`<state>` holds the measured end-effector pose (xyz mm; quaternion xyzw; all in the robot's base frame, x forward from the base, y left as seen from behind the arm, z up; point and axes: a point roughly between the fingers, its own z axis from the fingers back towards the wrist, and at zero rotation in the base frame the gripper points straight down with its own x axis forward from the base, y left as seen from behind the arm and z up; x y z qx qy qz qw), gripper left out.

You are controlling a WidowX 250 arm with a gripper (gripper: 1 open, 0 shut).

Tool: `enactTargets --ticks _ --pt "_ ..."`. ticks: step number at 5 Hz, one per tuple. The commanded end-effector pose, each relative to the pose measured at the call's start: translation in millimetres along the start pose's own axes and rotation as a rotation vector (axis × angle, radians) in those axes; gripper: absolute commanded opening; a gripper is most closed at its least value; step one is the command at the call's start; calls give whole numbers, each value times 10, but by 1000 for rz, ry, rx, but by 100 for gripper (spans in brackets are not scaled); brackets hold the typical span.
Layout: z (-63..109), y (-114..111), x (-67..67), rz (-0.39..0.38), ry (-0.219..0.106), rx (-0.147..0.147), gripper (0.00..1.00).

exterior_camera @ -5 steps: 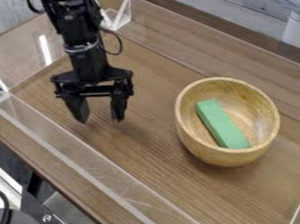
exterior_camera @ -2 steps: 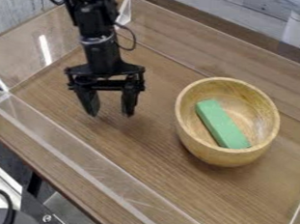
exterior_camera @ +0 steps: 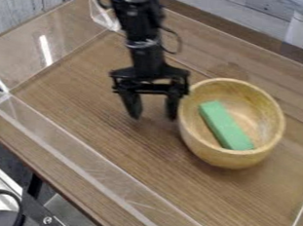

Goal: Remove the green block from inside the brown bowl and put it on the table

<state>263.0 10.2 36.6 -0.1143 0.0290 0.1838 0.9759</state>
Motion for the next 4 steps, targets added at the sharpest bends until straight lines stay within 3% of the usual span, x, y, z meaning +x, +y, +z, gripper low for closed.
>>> enactTargets --ticks 1,2,3,4 --pt "58 -300 166 -106 -43 -11 100" --pt "34 -474 273 -187 -35 -11 100" --pt "-9 -691 301 -202 -37 -3 0" --pt "-107 -894 252 -219 -28 15 0"
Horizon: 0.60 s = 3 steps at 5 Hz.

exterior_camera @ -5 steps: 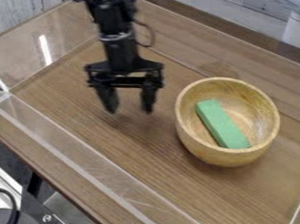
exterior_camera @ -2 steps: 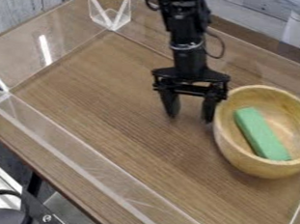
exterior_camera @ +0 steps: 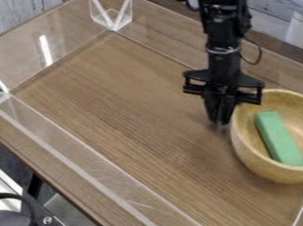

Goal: Remove the green block from inside the brown bowl and put it on the table

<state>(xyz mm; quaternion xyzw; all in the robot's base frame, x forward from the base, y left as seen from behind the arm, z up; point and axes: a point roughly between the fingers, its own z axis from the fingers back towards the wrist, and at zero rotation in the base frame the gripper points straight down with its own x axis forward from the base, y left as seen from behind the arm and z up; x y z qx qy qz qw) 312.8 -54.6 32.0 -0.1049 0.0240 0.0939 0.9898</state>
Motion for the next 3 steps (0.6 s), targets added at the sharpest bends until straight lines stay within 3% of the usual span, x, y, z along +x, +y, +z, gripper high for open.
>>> enactTargets --ticks 1,3 --pt "102 -57 49 6 -43 30 0" --pt "24 50 32 58 -48 91 0"
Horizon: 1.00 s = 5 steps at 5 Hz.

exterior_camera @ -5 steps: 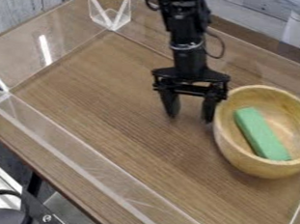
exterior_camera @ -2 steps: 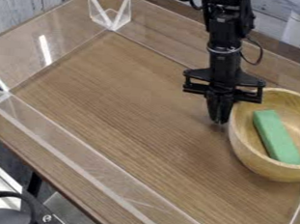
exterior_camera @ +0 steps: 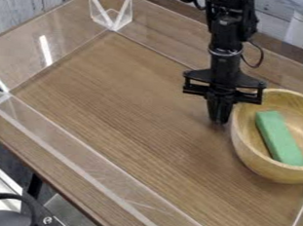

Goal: Remove the green block from inside the brown bowl and put it on the table

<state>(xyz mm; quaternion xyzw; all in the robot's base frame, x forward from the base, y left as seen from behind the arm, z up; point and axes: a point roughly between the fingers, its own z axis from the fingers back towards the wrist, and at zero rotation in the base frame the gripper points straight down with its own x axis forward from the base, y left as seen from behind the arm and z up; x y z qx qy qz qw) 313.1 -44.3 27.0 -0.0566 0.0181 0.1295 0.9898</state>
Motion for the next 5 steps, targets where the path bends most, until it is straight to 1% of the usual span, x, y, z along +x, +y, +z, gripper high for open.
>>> enactTargets --ticks 1,4,5 --pt "-13 10 -31 6 -22 29 0" --pt "-7 128 -226 -33 29 15 0" --pt "-18 105 -315 -54 44 19 0"
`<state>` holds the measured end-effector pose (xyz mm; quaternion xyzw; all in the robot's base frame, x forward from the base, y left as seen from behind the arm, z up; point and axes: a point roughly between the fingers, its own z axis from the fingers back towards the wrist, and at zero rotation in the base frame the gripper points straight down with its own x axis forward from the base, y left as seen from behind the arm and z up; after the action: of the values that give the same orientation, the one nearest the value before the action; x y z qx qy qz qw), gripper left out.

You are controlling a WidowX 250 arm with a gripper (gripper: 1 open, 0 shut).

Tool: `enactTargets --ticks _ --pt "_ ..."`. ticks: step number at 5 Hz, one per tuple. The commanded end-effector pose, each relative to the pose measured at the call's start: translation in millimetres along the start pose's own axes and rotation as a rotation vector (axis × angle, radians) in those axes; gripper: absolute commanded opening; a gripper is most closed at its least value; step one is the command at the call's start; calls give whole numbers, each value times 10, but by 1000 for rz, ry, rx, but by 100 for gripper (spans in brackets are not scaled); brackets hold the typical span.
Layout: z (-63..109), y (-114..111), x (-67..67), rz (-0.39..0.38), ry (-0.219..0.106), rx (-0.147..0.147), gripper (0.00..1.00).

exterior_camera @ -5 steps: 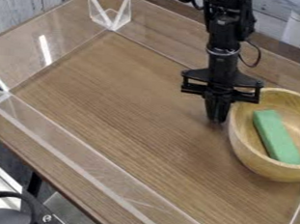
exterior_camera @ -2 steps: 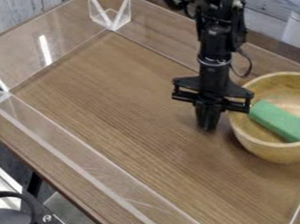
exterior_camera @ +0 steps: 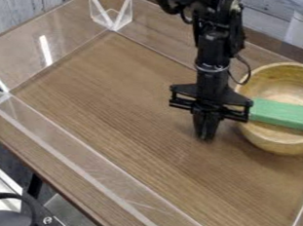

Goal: Remove the green block from inside the brown bowl and put it on the table

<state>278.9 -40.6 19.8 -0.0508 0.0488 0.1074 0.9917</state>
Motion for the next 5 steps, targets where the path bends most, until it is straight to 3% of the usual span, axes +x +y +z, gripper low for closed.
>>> enactTargets --ticks 1,3,5 --pt "39 -55 -92 -37 -3 3 0" --pt "28 -108 -95 24 -17 23 0" --pt "12 -109 -170 1 26 69 0"
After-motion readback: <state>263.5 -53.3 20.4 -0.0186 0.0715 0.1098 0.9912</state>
